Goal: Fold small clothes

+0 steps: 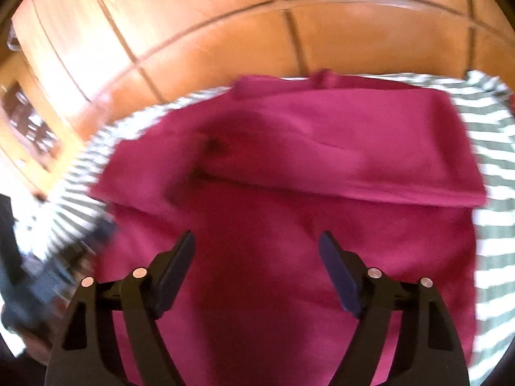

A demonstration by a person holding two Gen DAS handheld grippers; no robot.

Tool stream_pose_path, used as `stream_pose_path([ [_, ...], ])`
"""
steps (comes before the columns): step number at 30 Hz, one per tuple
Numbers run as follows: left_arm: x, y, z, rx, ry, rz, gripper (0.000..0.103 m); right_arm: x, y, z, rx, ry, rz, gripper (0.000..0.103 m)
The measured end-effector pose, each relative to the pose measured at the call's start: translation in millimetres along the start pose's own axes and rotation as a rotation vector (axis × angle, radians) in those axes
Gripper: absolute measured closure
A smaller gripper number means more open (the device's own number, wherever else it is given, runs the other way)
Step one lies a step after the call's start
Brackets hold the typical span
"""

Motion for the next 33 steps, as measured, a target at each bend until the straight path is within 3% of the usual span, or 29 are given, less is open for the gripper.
stream_pose_path([
  [3,-11.5,-11.7,5.4,0.036,-0.02,-0.016,0.063,7.6,-18.7,32.2,0.076,-0.047,0.05,0.03],
  [6,-20.4,-25.2,12.4,0.053,-0.042,-0.066,0.063,9.4,-31.9,68.6,0.058,-0.093,0.066,0.033],
  [7,-23.1,-29.3,15.0,0.051,-0.047,-0.083,0.063,10.0,-35.6,75.4,0.036,-0.094,0.055,0.038],
  [8,-26.3,-34.7,18.0,0.039,-0.051,-0.109,0.063,12.9,-42.1,79.7,0.004,-0.082,0.023,0.047],
  [10,-29.6,-38.5,20.8,0.025,-0.048,-0.132,0.063,20.0,-47.0,81.3,-0.015,-0.083,0.008,0.097],
  [16,-33.4,-36.9,21.3,0.028,-0.038,-0.122,0.061,66.4,-55.9,17.7,-0.041,0.115,-0.128,0.099],
  [21,-34.5,-37.0,18.8,0.026,-0.036,-0.124,0.061,99.3,-21.1,-19.3,-0.105,0.194,-0.147,0.099],
  [25,-35.2,-35.1,18.6,0.034,-0.037,-0.117,0.061,103.3,29.9,-25.2,-0.184,0.187,-0.059,0.099],
  [29,-33.6,-31.4,21.2,0.044,-0.04,-0.105,0.061,89.2,91.0,-22.1,-0.275,0.152,0.062,0.099],
  [33,-30.7,-22.3,27.1,0.054,-0.049,-0.096,0.061,68.3,130.0,-11.0,-0.313,0.093,0.158,0.099],
])
Point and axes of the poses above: each gripper's, at about its wrist camera, not at the fingertips, and z roughly the way its jaws point, y to its right, x to its top, the point moved 1 cm from there along z, roughly the way its jaws point, and after that the axes turned 12 degrees about y, right-handed, at the moved point
